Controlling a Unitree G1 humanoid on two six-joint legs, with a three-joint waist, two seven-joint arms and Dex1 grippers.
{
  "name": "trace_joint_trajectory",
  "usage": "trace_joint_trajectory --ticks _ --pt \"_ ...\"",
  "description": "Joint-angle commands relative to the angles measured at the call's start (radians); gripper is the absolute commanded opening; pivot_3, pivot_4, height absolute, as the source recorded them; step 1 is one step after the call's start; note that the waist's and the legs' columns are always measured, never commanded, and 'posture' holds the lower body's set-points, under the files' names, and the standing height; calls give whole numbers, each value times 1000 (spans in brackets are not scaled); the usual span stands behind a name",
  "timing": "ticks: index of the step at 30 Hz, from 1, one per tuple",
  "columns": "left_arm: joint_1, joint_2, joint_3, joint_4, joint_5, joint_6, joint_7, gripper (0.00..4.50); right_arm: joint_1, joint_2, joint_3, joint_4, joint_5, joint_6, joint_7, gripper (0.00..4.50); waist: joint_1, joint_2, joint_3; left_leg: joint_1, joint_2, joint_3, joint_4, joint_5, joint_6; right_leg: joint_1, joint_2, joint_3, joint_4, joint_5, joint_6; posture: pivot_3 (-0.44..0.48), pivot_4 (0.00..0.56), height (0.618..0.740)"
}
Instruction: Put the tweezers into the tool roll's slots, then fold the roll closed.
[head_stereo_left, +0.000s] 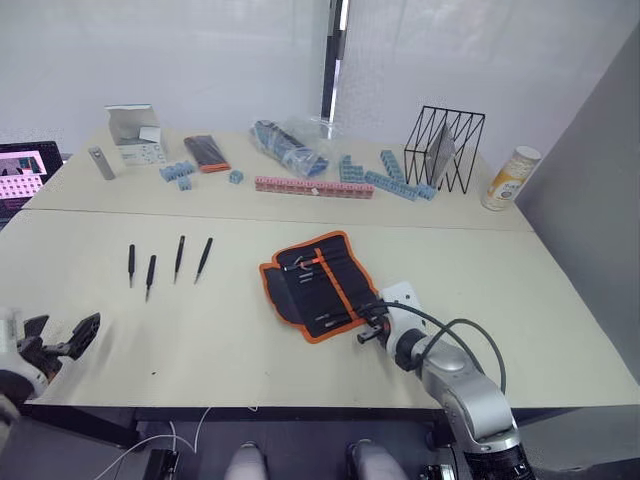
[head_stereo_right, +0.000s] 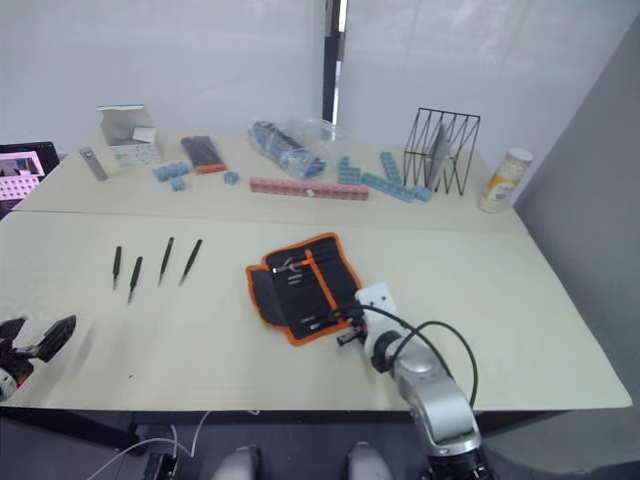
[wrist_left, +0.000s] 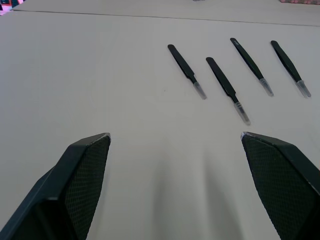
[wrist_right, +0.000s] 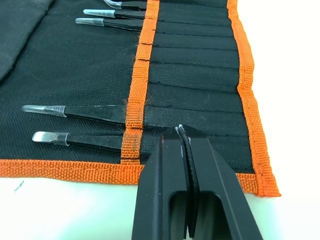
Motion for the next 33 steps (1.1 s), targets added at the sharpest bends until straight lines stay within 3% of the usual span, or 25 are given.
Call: trace_joint_trajectory --ticks 1,17,28,33 --pt "-84 39 -49 24 7 39 36 4441 45 12 16 60 2 70 -19 0 2 0 0 1 0 0 0 0 0 0 0 0 0 0 0 0 150 740" --pt "-395 77 -278 480 187 -98 73 4441 91 7 44 58 -20 -1 -14 0 16 -1 -1 5 0 0 -3 0 0 2 0 -1 2 0 1 0 150 740" --pt "-603 45 -394 750 265 -186 83 4441 87 1 38 25 -17 18 -22 0 37 0 -3 9 0 0 -3 0 0 3 0 -1 5 0 1 0 150 740" --pt "-606 31 -403 760 257 -194 62 4441 87 -2 43 20 -17 21 -22 0 45 3 -6 10 0 1 -3 0 0 3 0 -1 6 0 1 0 150 740"
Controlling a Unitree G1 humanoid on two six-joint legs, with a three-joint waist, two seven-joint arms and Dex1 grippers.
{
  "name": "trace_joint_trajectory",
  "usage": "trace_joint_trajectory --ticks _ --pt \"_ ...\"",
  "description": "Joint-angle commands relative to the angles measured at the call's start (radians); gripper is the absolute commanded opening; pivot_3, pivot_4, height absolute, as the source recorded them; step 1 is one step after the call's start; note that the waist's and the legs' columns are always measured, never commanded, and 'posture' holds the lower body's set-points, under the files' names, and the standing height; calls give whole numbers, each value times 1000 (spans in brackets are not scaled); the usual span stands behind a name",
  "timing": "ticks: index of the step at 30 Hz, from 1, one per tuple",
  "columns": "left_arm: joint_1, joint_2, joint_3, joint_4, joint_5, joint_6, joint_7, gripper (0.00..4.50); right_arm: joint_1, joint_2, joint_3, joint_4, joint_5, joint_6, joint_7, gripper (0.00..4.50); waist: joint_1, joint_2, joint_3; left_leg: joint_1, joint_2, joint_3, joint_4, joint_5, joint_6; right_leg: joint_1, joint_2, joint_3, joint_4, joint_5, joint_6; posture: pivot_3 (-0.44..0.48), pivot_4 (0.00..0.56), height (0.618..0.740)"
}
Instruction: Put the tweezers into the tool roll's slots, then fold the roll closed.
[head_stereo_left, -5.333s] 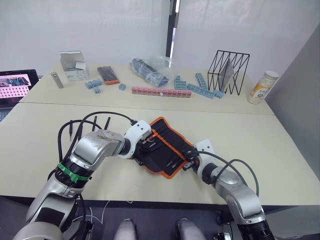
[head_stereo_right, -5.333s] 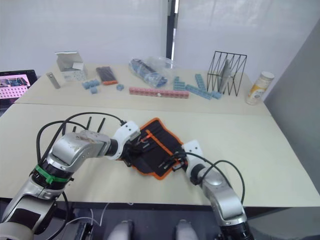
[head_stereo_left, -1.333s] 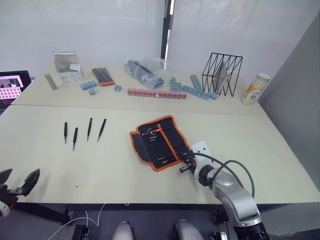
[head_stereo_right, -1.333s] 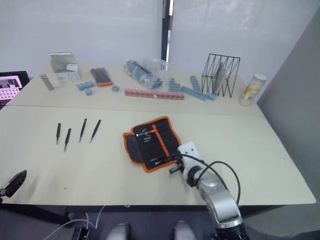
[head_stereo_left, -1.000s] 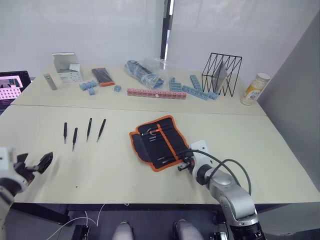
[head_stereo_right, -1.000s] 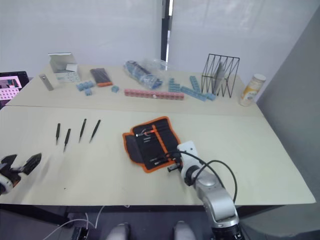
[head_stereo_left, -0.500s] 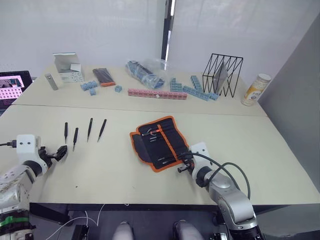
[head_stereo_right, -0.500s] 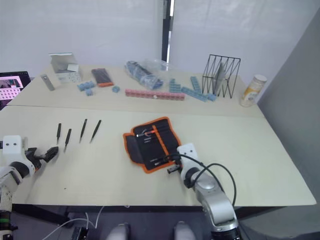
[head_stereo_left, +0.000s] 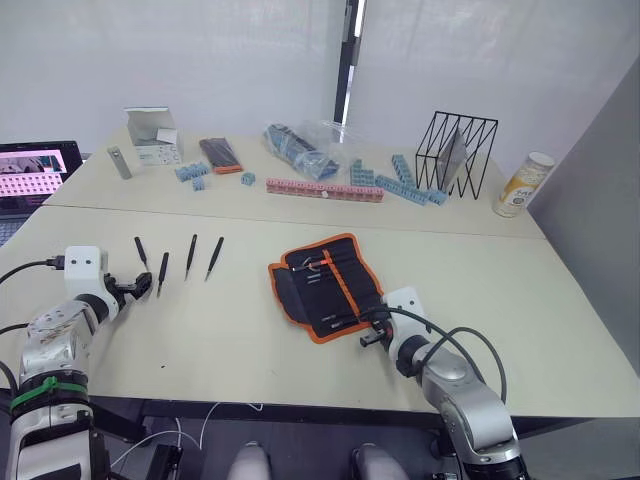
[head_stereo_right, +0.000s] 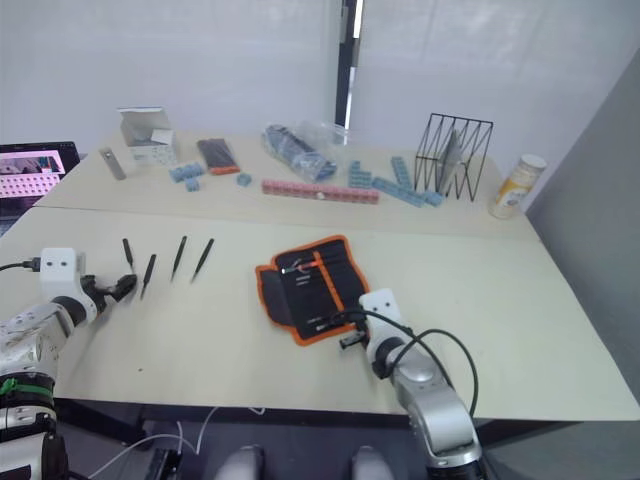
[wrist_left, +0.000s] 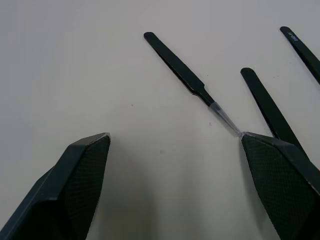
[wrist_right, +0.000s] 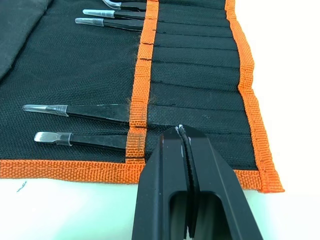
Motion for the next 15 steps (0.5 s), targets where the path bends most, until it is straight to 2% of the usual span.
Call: trace_joint_trajectory --ticks 1,8,15 --pt "23 -23 -20 -11 -6 14 -20 4441 32 -3 38 41 6 61 14 0 1 0 -1 0 0 0 0 0 0 0 0 0 0 0 0 0 150 740" --pt "105 -36 1 -155 -36 74 -5 4441 25 -1 43 43 7 60 15 0 -2 1 -1 0 0 1 0 0 0 0 0 0 0 0 0 0 150 740" --pt "15 -45 -14 -63 -2 57 31 4441 13 -5 43 45 9 63 21 0 1 1 -1 0 0 0 0 0 0 0 0 0 0 0 0 0 150 740"
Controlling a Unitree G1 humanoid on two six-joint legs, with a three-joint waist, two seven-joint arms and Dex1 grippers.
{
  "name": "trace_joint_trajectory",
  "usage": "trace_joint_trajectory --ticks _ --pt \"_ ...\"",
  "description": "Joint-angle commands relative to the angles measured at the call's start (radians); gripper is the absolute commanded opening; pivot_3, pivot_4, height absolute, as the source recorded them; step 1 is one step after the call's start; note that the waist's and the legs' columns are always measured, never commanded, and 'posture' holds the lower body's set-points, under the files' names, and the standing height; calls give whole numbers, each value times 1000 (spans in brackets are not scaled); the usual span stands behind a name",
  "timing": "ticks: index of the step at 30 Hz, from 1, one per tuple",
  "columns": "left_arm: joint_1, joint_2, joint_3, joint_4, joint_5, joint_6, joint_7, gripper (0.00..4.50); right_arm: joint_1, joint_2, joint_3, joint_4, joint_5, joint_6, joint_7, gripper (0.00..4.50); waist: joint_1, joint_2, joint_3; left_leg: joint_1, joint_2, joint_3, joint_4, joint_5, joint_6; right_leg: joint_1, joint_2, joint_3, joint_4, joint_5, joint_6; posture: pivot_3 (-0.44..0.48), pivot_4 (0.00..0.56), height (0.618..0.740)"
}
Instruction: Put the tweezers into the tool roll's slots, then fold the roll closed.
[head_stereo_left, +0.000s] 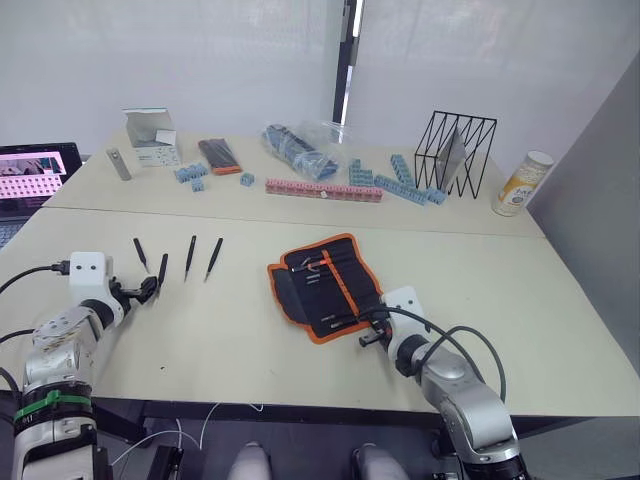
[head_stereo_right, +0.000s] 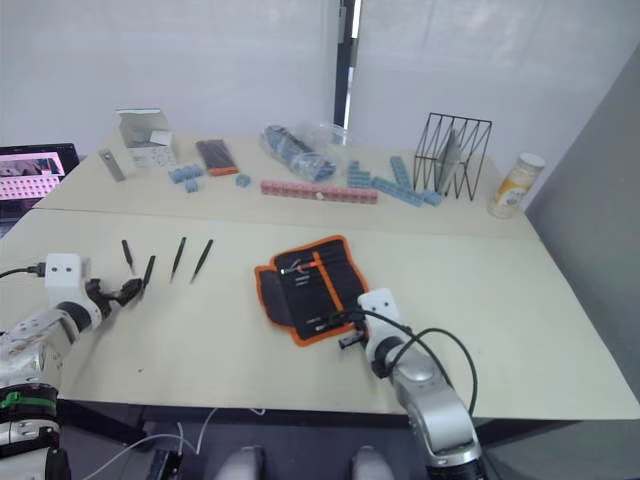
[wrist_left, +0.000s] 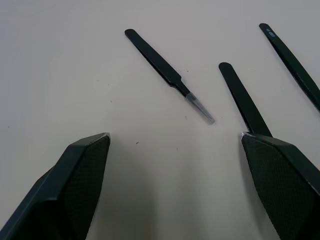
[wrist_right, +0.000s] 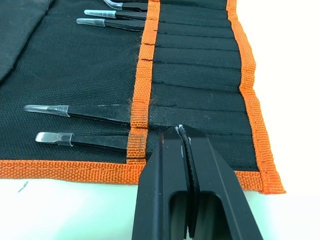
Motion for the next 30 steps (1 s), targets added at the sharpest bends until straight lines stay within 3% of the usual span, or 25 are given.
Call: trace_joint_trajectory --ticks 1,10,24,30 --pt "-55 -10 -33 77 21 -6 14 4441 24 -4 37 45 10 55 21 0 2 0 0 0 0 0 0 0 0 0 0 0 0 0 0 0 150 740" --pt "-157 -33 -58 226 54 -46 55 4441 24 -17 20 36 13 60 24 0 4 1 -3 0 0 0 0 0 0 0 0 0 0 0 0 0 150 740" --pt "-268 -55 -71 426 84 -151 41 115 43 -27 4 7 11 70 13 0 25 2 -4 0 0 0 0 0 0 0 0 0 -1 0 1 0 150 740" --pt "-268 -10 -59 423 78 -191 -4 33 54 -24 2 -4 10 74 6 0 26 2 -4 -1 0 0 0 0 0 0 0 0 -2 0 1 0 150 740"
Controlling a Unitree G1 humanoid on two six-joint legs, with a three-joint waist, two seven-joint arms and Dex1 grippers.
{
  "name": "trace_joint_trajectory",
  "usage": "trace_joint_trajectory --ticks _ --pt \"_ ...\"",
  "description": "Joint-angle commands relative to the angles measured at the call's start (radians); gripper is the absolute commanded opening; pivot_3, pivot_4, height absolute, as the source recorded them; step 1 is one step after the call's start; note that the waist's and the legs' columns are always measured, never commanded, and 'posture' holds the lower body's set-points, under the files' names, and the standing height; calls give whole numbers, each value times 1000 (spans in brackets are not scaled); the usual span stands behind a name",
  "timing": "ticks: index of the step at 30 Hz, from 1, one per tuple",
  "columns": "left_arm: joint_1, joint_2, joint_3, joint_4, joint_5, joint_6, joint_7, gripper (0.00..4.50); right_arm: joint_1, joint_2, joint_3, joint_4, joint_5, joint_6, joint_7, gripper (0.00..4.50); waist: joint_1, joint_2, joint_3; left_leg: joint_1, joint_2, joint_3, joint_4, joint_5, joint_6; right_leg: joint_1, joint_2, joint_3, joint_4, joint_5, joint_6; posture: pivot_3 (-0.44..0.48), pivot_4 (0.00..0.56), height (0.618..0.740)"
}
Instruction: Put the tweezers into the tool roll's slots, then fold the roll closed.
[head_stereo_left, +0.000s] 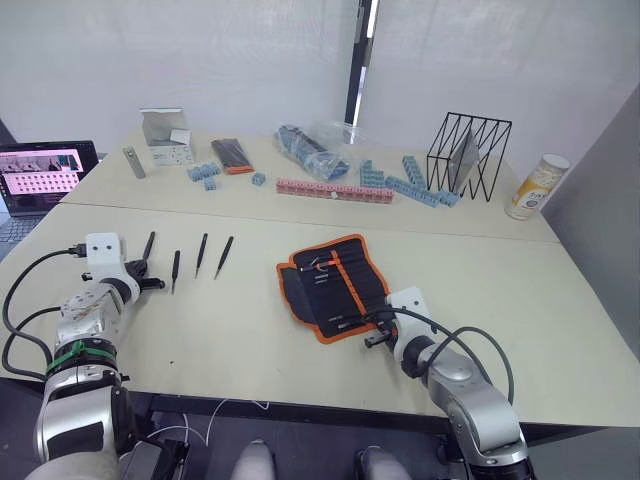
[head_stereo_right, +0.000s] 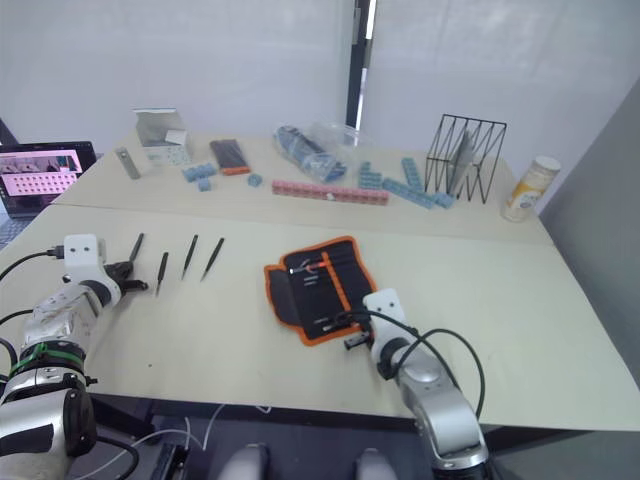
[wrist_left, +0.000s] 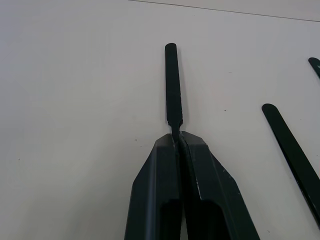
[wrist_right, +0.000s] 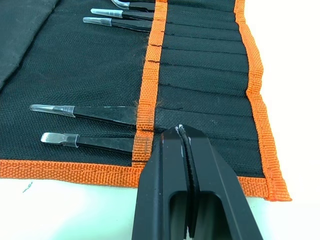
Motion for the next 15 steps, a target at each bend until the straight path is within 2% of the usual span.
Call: trace_joint_trajectory --ticks 1,4,7,10,15 --pt "5 20 -17 -1 -3 -20 -56 33 34 -1 19 29 6 54 4 0 0 0 0 0 0 0 0 0 0 0 0 0 0 0 0 0 150 740" --pt "11 48 0 -59 -23 -34 -94 33 39 2 24 31 4 50 2 0 -3 0 0 -2 0 0 0 0 0 -1 0 0 -2 0 0 0 150 740" --pt "42 81 7 -212 -56 2 -168 33 44 -1 34 32 -2 49 3 0 -9 -4 2 -5 0 0 -1 0 -1 -2 0 0 -3 0 0 0 150 740" --pt "110 128 -15 -449 -98 110 -273 33 49 2 39 33 -2 51 0 0 -20 -8 4 -10 0 -1 -1 -1 -1 -2 1 -1 -1 1 0 0 150 740" --pt "201 200 -101 -883 -260 409 -450 33 55 5 43 41 -1 47 0 0 -24 -8 5 -10 0 -1 -2 -2 -3 -1 0 -1 -3 1 0 0 150 740"
